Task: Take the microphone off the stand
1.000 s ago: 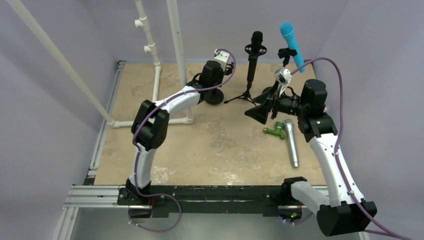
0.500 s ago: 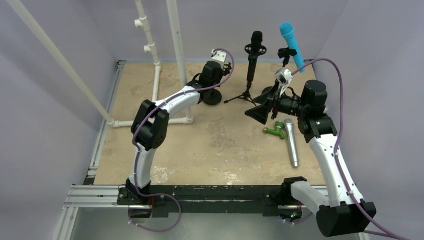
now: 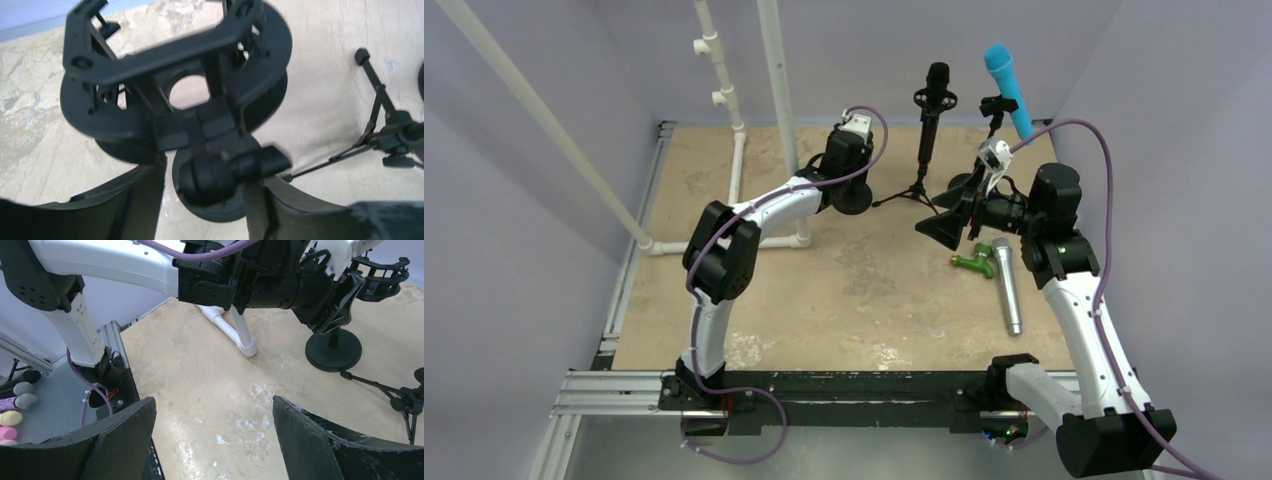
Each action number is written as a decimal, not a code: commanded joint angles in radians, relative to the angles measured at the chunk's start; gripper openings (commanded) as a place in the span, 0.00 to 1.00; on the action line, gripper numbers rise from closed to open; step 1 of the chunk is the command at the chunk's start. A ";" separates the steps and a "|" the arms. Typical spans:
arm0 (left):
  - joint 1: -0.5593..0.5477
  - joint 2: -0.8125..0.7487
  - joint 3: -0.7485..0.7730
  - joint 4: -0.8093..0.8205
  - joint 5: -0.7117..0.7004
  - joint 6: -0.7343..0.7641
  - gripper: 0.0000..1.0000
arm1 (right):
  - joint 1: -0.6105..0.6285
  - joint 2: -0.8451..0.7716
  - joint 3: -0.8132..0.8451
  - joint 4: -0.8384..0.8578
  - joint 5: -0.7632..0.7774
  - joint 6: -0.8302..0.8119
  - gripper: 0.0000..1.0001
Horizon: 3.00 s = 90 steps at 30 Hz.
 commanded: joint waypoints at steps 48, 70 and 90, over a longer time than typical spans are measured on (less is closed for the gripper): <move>-0.085 -0.742 -0.232 -0.425 0.591 0.259 0.97 | 0.012 0.272 0.406 -0.073 0.641 -0.137 0.86; -0.085 -0.850 -0.350 -0.414 0.692 0.298 0.94 | 0.201 0.475 0.340 0.181 1.101 -0.218 0.77; -0.085 -0.844 -0.383 -0.391 0.691 0.313 0.95 | 0.202 0.674 0.446 0.224 1.122 -0.156 0.56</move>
